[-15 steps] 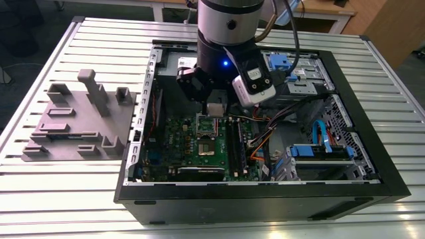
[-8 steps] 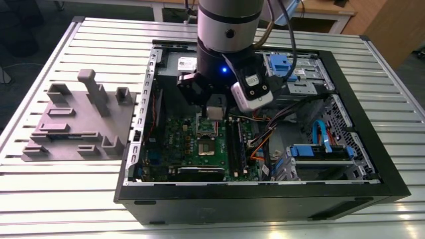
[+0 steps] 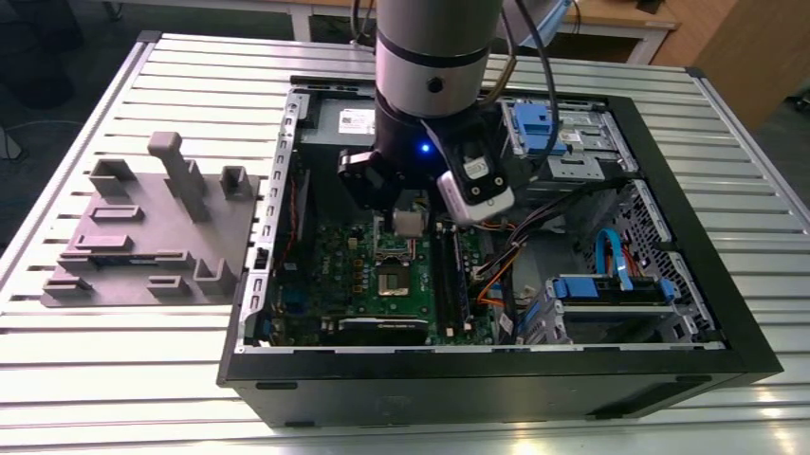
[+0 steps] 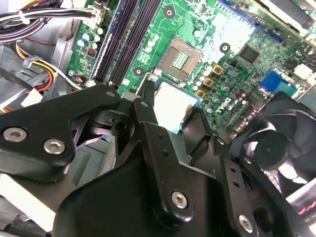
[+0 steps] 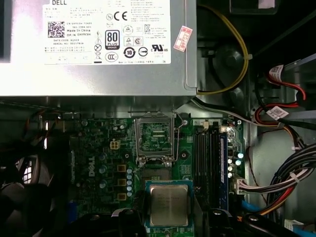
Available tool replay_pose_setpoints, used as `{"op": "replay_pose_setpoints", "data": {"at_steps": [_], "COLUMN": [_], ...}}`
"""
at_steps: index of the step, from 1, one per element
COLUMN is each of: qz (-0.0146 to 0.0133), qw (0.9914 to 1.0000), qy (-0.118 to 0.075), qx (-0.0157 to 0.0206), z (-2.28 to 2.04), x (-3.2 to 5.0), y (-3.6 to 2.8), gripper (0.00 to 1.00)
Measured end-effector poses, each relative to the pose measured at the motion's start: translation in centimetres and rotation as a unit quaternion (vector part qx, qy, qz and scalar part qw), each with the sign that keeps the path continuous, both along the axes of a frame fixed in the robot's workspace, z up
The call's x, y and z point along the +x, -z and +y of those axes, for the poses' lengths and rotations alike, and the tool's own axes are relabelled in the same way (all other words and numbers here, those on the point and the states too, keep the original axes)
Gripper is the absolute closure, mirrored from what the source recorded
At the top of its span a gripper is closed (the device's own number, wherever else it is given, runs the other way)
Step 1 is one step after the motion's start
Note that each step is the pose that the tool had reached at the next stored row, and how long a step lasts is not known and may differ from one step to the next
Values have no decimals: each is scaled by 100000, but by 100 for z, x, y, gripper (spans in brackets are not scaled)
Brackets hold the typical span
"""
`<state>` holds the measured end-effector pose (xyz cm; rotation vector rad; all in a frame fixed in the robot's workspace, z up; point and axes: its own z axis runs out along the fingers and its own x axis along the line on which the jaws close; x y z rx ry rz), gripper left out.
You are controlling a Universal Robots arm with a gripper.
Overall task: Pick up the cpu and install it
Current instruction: 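Place the cpu into insertion slot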
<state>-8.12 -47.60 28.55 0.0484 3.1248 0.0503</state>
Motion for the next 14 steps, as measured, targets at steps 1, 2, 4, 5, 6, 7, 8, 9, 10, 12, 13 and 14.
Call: {"op": "replay_pose_setpoints", "data": {"at_steps": [1,2,4,5,6,7,8,9,10,12,13,14], "qz": [2,5,7,2,4,2,2,10,14,18,18,20], "qw": [100000,100000,100000,100000,100000,100000,100000,100000,100000,100000,100000,100000], "qy": [5,3,3,3,3,3,2,4,5,5,5,4], "qx": [-2,-14,-20,-7,-8,-7,-7,-8,-7,-5,-7,-8], "z": [0,0,0,0,0,0,0,0,0,0,0,0], "x": [0,0,0,0,0,0,0,0,0,0,0,0], "y": [6,9,12,16,18,18,19,19,19,19,19,19], "gripper": [53,53,53,53,53,53,53,53,53,53,53,53]}}
